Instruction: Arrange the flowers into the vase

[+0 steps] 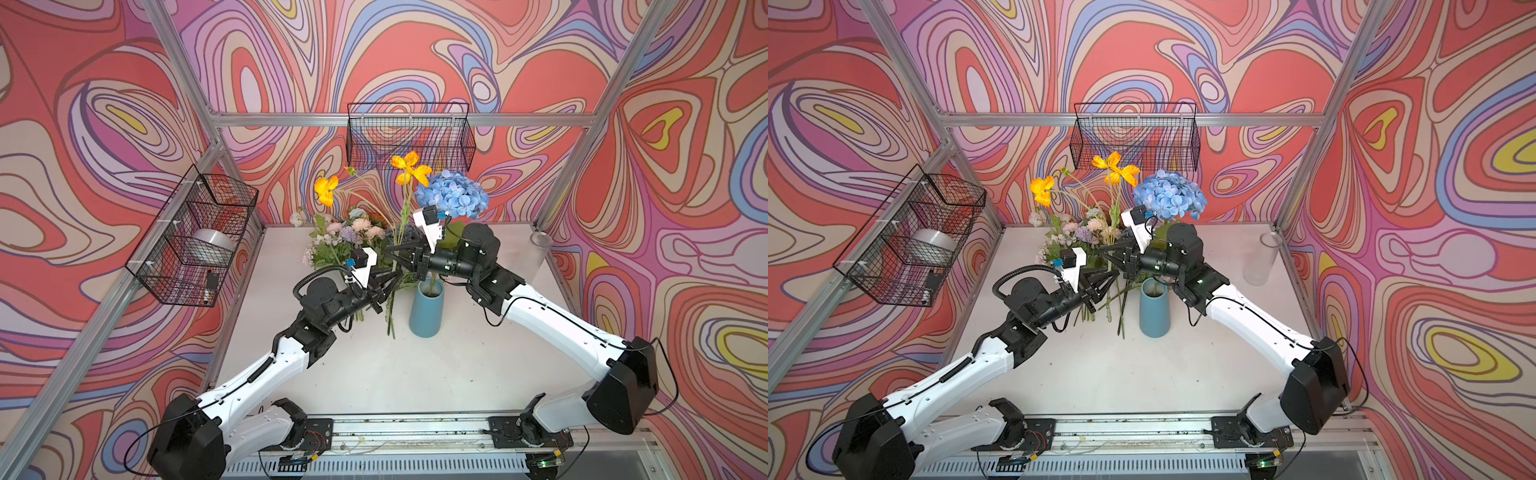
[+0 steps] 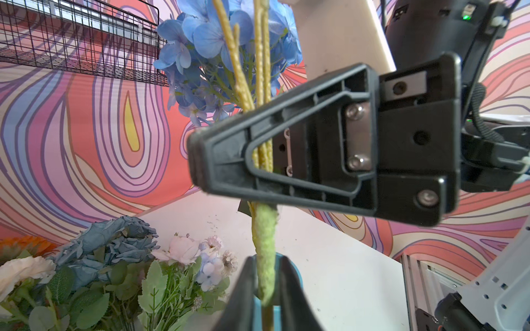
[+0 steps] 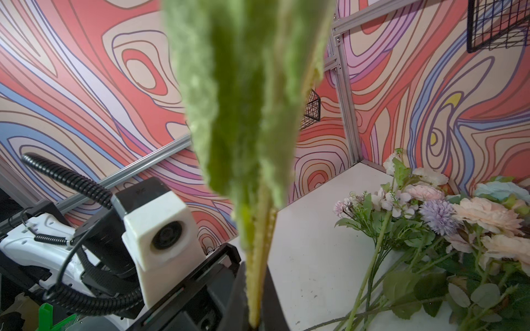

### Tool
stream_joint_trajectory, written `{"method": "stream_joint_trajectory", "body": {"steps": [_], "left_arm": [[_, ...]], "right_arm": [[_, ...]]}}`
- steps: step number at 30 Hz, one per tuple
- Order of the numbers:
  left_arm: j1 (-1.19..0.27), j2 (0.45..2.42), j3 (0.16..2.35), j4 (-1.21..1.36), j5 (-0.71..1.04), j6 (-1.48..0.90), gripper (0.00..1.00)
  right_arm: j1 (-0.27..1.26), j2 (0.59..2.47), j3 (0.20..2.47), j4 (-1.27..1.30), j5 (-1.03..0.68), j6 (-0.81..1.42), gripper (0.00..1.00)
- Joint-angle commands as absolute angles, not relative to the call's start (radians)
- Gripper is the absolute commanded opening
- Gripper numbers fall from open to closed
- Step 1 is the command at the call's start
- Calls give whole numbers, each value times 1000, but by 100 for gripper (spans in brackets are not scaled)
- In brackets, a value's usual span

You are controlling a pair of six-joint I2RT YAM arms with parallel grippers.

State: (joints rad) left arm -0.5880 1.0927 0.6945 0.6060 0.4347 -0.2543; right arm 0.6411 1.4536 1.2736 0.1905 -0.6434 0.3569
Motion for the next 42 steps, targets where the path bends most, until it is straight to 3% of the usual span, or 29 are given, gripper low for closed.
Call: {"method": "stream_joint_trajectory", "body": {"steps": [1,3,6,16,23,34,42], "left_arm": [[-591,1058,699,642,376,-260,75],[-591,1028,665,676,297,-279,90],[-584,971,612,711,168,-304,98],[-410,997,526,689,13,-592,100],[-396,1077,461,711,-39,-692,100],[-396,1149,479,715,3,-703,100],[-372,1057,505,510,-186,-597,100]], "right_arm": [[644,1435,1261,170,-628,336,0],[644,1416,1267,141,-609,309,0],[643,1372,1278,74,-559,250,0],[644,1221,1345,-77,-393,84,0],[644,1114,1318,-49,-239,-21,0],[643,1096,1173,37,-100,-14,0],[643,1151,1040,100,-107,120,0]]}}
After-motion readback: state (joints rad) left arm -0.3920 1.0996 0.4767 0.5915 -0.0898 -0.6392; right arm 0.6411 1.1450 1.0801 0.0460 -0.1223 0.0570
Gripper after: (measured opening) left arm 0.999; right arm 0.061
